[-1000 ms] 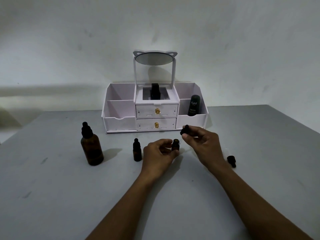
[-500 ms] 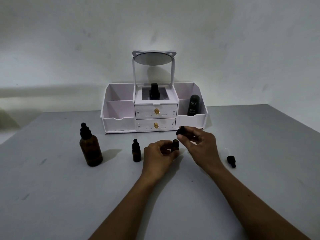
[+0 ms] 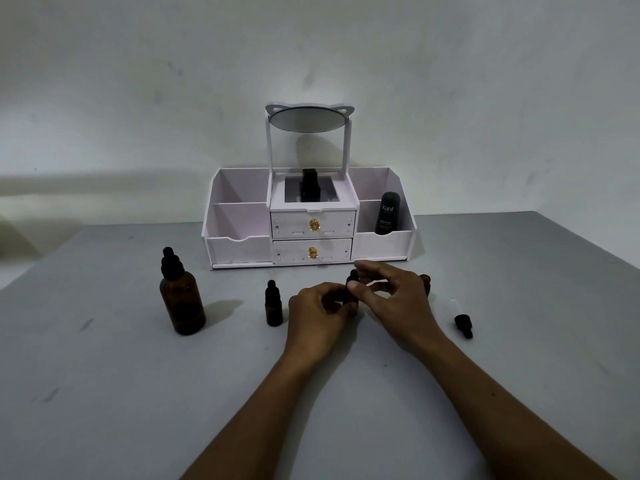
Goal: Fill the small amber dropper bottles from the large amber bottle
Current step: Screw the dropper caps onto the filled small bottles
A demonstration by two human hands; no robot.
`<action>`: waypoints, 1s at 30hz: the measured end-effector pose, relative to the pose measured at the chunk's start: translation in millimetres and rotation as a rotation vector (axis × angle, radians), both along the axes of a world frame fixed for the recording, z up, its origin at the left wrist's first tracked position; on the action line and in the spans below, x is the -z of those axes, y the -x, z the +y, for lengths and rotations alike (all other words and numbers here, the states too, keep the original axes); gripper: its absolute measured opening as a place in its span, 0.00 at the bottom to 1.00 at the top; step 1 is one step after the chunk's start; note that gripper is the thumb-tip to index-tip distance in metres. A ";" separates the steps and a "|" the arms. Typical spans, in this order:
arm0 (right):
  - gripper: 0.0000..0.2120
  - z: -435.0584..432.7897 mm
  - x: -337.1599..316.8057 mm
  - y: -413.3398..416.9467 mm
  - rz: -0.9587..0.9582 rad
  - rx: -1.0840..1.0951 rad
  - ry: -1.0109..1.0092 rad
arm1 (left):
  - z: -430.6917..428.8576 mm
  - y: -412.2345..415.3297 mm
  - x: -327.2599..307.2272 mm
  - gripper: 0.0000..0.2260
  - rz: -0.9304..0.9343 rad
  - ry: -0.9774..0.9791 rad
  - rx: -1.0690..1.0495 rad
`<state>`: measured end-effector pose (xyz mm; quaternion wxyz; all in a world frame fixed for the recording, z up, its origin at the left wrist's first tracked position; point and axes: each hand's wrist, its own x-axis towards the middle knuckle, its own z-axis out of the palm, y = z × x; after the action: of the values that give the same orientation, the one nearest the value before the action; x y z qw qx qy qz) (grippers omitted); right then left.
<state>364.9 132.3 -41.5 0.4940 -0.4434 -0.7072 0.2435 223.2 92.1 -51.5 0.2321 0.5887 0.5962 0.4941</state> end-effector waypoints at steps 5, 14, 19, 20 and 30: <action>0.16 0.6 2.5 2.6 -0.019 -0.007 -0.032 | 0.8 1.1 0.6 0.12 -0.013 0.002 0.008; 0.18 -1.1 5.3 5.6 0.030 -0.023 -0.100 | -0.4 -1.2 -1.4 0.12 -0.025 0.023 0.003; 0.19 -1.8 8.0 6.8 0.055 -0.004 -0.087 | 0.3 0.8 -0.2 0.11 0.000 -0.006 0.004; 0.20 -1.7 7.9 6.4 0.069 0.003 -0.080 | 0.4 0.9 -0.1 0.11 -0.005 -0.007 0.004; 0.15 0.8 10.9 6.3 0.095 -0.014 -0.060 | -0.4 0.7 -1.2 0.10 -0.005 -0.008 0.008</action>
<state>358.6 133.0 -52.4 0.5381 -0.4114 -0.6931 0.2466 222.4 91.7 -50.3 0.2333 0.5908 0.5911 0.4971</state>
